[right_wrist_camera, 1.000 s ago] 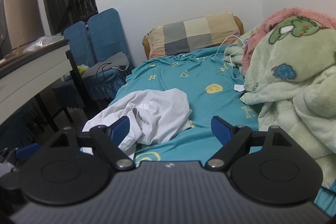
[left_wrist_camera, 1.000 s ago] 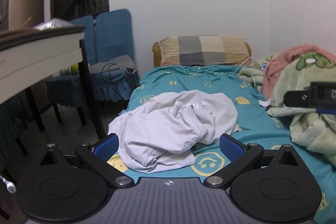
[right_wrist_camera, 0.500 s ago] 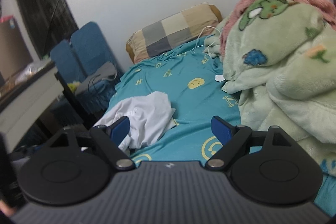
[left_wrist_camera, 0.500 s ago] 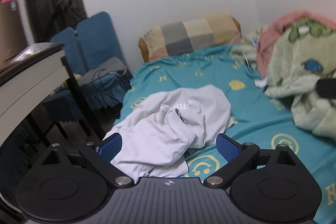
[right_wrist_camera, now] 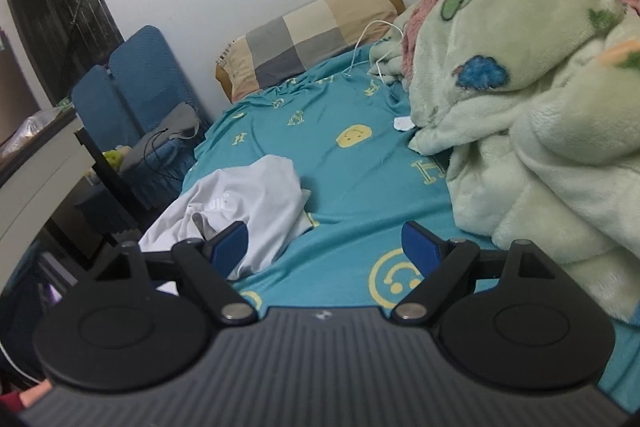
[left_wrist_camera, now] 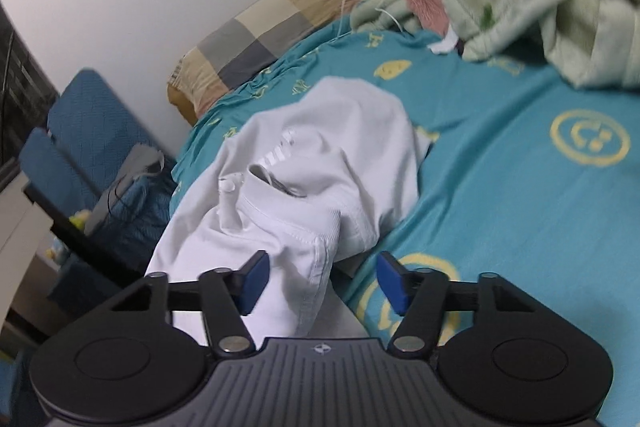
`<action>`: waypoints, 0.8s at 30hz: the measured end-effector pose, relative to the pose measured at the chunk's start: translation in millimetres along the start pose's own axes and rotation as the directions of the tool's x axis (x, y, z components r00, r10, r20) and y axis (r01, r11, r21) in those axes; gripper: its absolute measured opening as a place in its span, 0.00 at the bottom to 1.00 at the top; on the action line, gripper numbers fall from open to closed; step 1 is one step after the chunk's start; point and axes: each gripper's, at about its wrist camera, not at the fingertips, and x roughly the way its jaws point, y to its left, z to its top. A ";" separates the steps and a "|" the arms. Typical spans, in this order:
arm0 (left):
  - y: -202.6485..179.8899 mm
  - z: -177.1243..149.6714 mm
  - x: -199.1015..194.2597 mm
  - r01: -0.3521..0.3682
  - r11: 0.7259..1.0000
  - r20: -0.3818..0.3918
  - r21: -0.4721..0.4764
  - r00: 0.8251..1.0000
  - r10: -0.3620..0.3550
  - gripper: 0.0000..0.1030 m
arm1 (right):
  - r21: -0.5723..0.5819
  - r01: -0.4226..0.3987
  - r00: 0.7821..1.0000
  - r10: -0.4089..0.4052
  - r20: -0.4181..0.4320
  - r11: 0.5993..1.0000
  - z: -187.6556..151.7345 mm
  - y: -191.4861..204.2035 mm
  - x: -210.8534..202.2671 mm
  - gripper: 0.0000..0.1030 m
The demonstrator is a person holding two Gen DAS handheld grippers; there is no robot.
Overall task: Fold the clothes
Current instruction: 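Grasp the T-shirt with the left gripper and lift it off the bed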
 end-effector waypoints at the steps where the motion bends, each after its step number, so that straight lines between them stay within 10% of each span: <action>1: 0.0 -3.5 5.5 -0.009 1.000 -0.001 0.016 1.000 0.009 0.37 | -0.011 -0.003 1.000 0.003 0.006 1.000 -0.3 1.8 3.8 0.83; 3: 5.7 -8.2 9.1 -0.017 1.000 0.016 0.000 1.000 0.017 0.15 | -0.026 -0.007 1.000 0.008 0.007 1.000 -0.6 5.4 12.1 0.83; 6: 21.4 -10.8 1.1 -0.012 0.997 0.073 -0.071 0.997 0.018 0.10 | -0.055 -0.012 1.000 0.013 0.009 0.998 -1.5 11.5 20.3 0.83; 24: 133.0 -14.3 -211.0 0.132 0.855 0.424 -0.502 0.899 0.110 0.04 | -0.396 -0.145 0.984 0.175 0.040 0.907 -47.0 85.1 -16.6 0.69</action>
